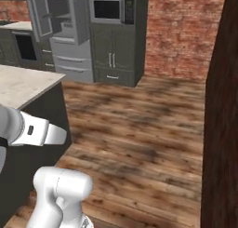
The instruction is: Gather the avocado and squash from the fridge and place them on a tray on the dining counter. Then gather the chicken drumsticks from the fridge and place them on the other tray.
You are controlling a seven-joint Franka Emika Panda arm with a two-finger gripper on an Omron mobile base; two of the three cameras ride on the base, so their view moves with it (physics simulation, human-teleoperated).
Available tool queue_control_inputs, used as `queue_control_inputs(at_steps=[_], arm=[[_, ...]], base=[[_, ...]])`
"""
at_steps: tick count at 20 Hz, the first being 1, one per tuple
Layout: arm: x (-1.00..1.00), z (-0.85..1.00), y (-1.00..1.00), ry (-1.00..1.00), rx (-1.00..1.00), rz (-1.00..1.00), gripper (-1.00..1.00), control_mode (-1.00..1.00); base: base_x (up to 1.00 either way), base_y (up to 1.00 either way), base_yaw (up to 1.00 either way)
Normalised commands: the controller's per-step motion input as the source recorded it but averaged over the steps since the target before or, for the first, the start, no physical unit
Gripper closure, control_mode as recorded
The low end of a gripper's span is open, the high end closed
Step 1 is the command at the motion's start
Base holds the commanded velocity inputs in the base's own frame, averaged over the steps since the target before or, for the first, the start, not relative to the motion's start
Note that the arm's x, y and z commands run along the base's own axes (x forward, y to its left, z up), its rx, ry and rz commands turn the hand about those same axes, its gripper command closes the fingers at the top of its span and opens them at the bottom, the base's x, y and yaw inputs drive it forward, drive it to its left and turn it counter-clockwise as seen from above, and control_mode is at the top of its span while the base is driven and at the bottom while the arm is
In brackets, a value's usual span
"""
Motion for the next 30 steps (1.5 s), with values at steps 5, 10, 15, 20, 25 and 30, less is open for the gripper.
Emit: queue_control_inputs(at_steps=[5,10,15,20,25,30], arm=[[0.0,0.0,0.0,0.0,0.0,0.0,-1.0,1.0],[0.0,0.0,0.0,0.0,0.0,0.0,-1.0,1.0],[0.0,0.0,0.0,0.0,0.0,0.0,-1.0,1.0],[0.0,0.0,0.0,0.0,0.0,0.0,-1.0,1.0],[0.0,0.0,0.0,0.0,0.0,0.0,-1.0,1.0],[0.0,0.0,0.0,0.0,0.0,0.0,-1.0,1.0]], base=[[0.92,-0.66,0.33],[0.94,-0.63,0.34],[0.93,-0.6,0.35],[0.94,-0.6,0.36],[0.95,-0.61,0.35],[0.95,-0.61,0.35]])
